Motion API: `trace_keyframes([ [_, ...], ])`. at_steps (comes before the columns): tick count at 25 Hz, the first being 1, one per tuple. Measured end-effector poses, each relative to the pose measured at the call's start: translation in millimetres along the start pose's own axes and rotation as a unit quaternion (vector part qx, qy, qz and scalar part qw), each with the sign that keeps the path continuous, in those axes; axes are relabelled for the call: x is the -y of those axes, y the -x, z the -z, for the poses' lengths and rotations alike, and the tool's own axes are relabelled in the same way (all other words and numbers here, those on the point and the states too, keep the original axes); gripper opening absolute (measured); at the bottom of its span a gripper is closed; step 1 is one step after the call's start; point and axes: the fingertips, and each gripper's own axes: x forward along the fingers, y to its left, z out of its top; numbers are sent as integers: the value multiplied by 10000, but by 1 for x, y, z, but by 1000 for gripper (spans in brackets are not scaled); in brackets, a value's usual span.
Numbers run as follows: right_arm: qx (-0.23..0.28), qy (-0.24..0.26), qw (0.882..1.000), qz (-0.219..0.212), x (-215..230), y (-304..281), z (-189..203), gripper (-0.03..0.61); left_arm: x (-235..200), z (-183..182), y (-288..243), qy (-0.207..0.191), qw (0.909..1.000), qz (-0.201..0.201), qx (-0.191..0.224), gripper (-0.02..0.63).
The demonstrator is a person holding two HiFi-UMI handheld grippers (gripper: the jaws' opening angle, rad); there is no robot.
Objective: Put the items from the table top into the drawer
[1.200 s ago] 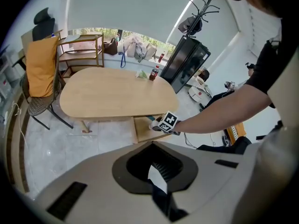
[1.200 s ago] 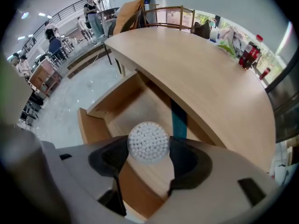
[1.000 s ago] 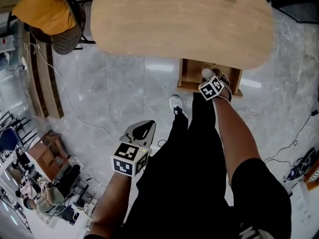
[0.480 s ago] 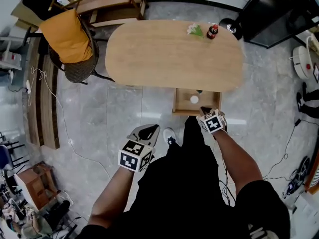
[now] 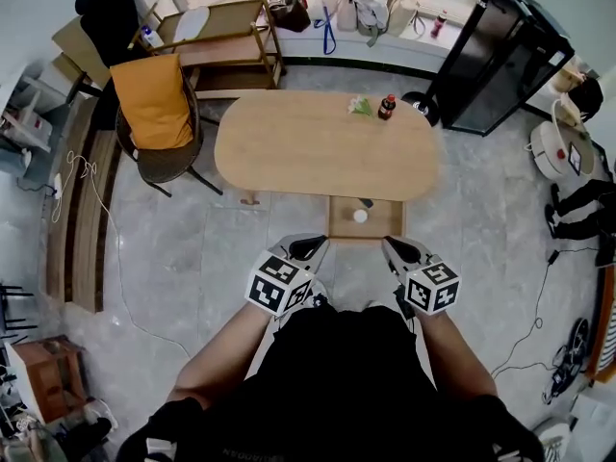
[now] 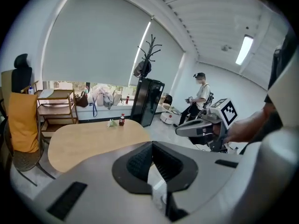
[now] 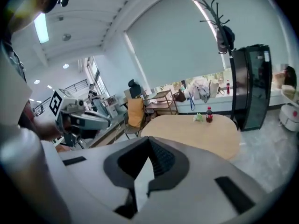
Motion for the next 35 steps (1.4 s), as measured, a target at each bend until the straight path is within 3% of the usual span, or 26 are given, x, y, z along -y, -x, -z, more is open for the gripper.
trace_keyframes([
  [4,481,257,9985,103,-19,48,-20,3,30,-1,20,-78,9996,-101,245,0],
  [9,992,347,9935,-449,-47,116,-19,3,85,-1,34,149,9972,-201,702,-1],
  [17,920,467,9920,-732,-65,221,62,2,207,48,39,328,9949,-422,851,0],
  [21,864,341,9922,-835,-74,248,103,2,255,88,55,233,9962,-572,613,0],
  [25,838,370,9911,-967,-95,264,123,3,276,109,79,208,9958,-753,477,0],
  [29,919,592,9889,-1002,-114,272,124,2,280,100,92,89,9951,-760,622,0],
  [35,922,633,9909,-755,-126,258,114,2,270,88,106,-532,9945,-725,530,0],
])
